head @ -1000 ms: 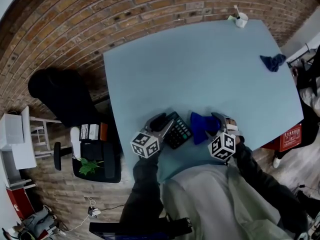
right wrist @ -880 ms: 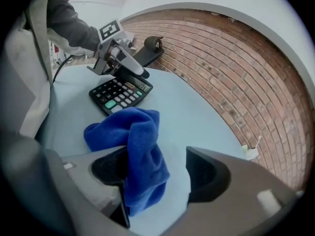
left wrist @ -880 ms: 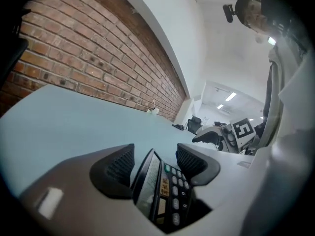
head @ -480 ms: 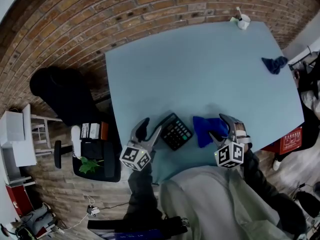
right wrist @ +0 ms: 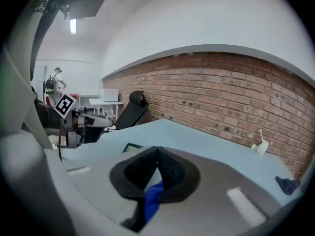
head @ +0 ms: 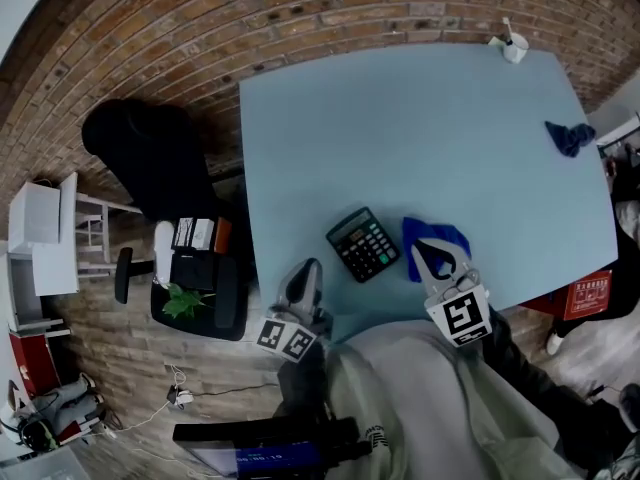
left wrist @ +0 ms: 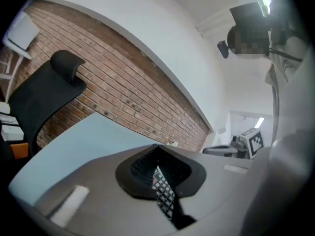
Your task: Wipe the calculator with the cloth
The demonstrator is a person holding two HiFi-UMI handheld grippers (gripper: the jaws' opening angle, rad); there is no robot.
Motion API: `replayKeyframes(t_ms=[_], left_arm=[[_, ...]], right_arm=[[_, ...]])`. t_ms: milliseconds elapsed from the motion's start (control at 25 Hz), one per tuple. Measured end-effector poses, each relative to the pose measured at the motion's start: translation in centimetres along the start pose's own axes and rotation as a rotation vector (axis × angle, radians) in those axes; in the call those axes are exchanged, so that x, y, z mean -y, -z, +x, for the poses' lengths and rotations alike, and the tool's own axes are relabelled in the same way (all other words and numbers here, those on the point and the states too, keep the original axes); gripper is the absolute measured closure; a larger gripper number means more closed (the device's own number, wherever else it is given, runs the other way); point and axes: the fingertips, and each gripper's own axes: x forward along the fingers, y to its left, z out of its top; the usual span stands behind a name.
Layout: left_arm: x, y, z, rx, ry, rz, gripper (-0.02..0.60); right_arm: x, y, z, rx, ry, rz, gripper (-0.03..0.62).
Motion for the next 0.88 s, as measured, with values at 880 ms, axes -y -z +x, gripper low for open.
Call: replayKeyframes(t_ms=[880], left_arm=[[4.1,3.0,-1.0,0.031,0.026,-0.171,0.58]], right_arm=[[-4.2,4.5,-0.9,-0.112,-0.094,-0.021,0.592]])
